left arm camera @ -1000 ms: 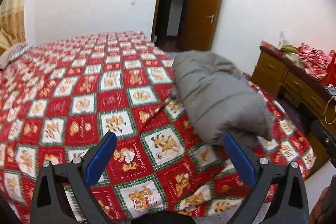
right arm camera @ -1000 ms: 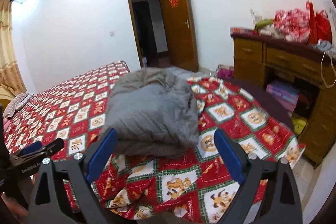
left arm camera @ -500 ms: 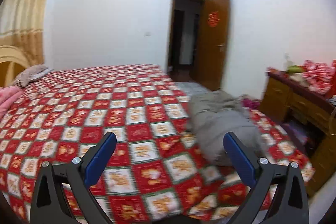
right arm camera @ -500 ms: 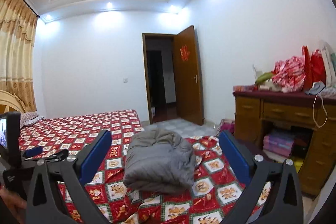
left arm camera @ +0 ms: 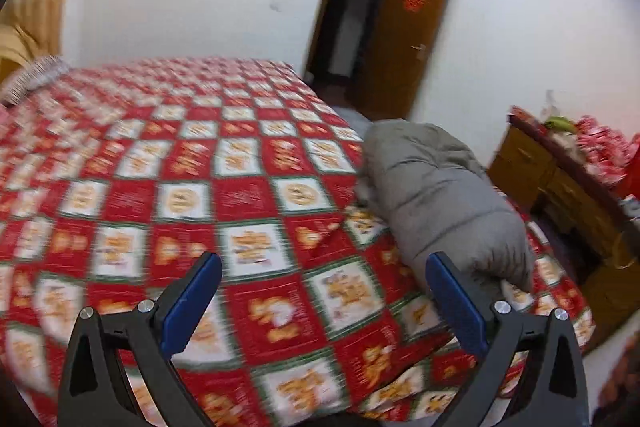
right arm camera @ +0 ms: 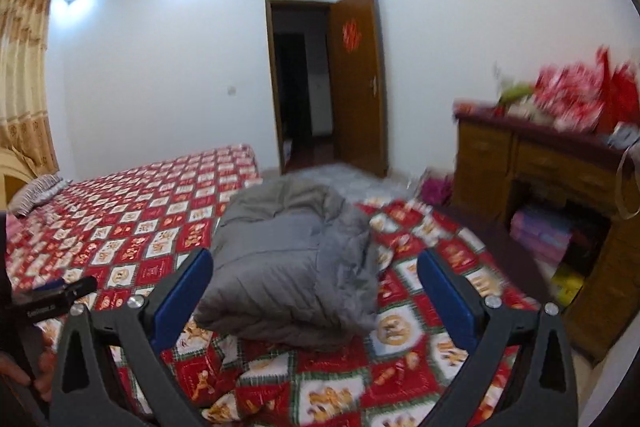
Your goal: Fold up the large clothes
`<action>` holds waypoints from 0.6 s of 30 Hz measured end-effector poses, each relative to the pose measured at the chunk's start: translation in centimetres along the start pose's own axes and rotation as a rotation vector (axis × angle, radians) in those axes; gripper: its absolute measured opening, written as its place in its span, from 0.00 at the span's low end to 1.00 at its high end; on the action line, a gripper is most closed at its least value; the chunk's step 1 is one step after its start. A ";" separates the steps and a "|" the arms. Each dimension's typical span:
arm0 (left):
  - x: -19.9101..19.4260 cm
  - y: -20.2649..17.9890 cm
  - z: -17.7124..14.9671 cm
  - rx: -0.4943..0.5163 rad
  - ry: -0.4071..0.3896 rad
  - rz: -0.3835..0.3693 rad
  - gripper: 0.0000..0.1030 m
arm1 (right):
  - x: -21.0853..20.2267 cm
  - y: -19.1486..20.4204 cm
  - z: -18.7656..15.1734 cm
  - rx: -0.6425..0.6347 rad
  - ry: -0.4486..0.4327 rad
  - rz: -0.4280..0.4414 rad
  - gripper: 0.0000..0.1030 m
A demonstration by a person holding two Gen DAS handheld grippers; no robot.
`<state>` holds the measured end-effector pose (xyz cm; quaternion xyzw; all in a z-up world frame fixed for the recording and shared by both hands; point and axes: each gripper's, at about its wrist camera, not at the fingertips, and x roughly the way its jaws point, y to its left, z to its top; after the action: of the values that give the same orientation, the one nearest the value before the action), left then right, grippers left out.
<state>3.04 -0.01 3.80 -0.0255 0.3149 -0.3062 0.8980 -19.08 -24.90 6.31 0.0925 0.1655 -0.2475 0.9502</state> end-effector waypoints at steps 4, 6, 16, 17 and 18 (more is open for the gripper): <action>6.8 -0.6 2.7 -0.064 0.072 -0.121 0.99 | 9.3 -3.6 2.2 0.083 0.158 0.095 1.00; 10.7 -2.6 3.8 -0.027 0.109 -0.188 0.99 | 14.9 -5.5 2.8 0.094 0.255 0.127 1.00; 22.6 -10.0 5.9 -0.015 0.299 -0.408 0.99 | 29.5 -11.0 -1.9 0.302 0.568 0.331 0.97; 23.2 -10.4 5.6 -0.012 0.303 -0.427 0.99 | 30.1 -10.9 -2.3 0.308 0.586 0.344 0.97; 23.7 -10.5 5.4 -0.020 0.313 -0.446 0.99 | 30.4 -10.8 -2.7 0.302 0.600 0.345 0.97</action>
<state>15.14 -22.78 -2.38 -0.0555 0.4393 -0.4937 0.7484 -0.18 -46.85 -8.14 0.3264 0.3799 -0.0673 0.8629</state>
